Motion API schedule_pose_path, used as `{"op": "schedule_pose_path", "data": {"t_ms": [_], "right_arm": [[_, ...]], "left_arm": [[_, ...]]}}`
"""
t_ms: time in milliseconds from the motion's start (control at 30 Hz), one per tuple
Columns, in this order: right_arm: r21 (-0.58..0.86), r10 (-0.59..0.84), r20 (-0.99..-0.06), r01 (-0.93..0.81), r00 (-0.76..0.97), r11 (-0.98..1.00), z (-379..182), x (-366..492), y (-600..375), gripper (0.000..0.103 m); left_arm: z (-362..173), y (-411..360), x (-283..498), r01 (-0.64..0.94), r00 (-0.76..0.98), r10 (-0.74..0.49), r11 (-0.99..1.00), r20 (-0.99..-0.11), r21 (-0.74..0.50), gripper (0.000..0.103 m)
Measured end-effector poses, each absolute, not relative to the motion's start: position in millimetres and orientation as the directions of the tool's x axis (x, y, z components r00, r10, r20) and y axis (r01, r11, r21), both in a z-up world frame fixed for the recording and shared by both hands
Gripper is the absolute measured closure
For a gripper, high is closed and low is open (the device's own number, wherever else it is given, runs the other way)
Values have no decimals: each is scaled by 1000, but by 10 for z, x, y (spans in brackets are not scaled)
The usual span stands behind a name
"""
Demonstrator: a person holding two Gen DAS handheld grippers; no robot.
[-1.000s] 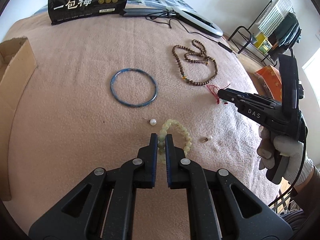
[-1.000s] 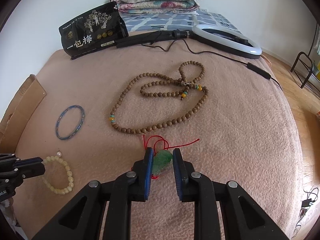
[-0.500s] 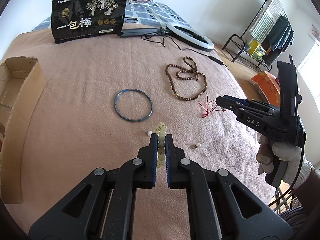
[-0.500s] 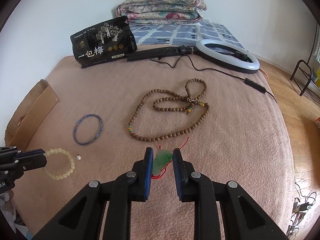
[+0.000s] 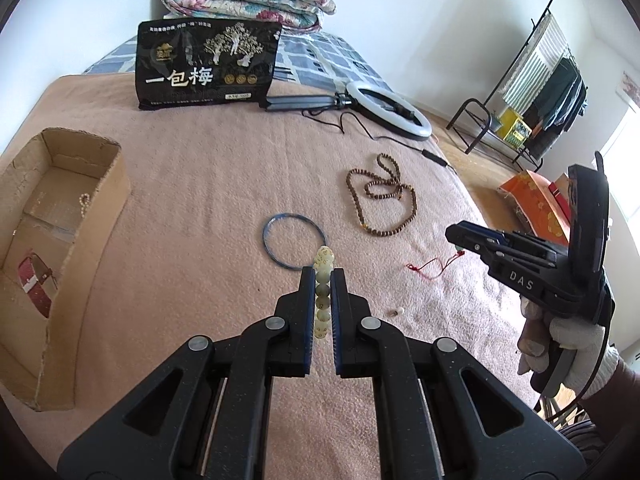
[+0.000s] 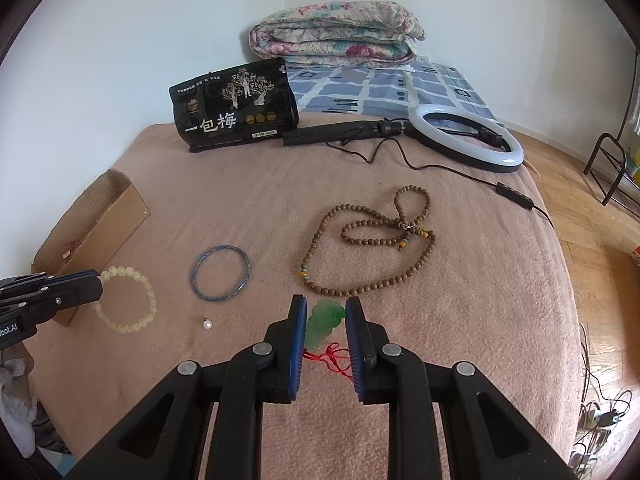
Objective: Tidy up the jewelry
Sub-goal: 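Carry the bracelet with the left tool while the right tool carries the pendant to the box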
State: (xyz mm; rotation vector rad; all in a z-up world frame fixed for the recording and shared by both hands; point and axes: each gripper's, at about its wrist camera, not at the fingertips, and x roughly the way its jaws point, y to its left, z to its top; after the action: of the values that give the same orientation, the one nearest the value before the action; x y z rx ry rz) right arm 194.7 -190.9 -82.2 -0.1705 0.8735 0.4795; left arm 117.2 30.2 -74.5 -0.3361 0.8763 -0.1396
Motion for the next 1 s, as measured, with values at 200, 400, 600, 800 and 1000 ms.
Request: {"op": "schedule_pose_path", "data": {"t_ms": [200, 400, 600, 800, 1000], "right_arm": [[62, 373, -749, -502, 548, 863, -653, 1790, -1735, 85], [84, 427, -722, -544, 544, 835, -455, 1671, -1483, 85], [98, 487, -692, -599, 533, 795, -236, 1569, -1144, 85], [108, 538, -671, -651, 510, 751, -96, 1491, -774, 85], [117, 577, -659, -693, 483, 712, -36, 1457, -388, 85]], "left_arm": [[-599, 479, 1113, -38, 669, -246, 931, -701, -363, 98], [-479, 689, 1062, -69, 700, -224, 924, -678, -376, 98], [-371, 939, 977, -100, 729, -194, 918, -656, -383, 98], [-335, 1214, 879, -146, 745, -159, 909, -648, -391, 98], [-302, 1555, 774, -211, 762, -105, 893, -639, -398, 98]]}}
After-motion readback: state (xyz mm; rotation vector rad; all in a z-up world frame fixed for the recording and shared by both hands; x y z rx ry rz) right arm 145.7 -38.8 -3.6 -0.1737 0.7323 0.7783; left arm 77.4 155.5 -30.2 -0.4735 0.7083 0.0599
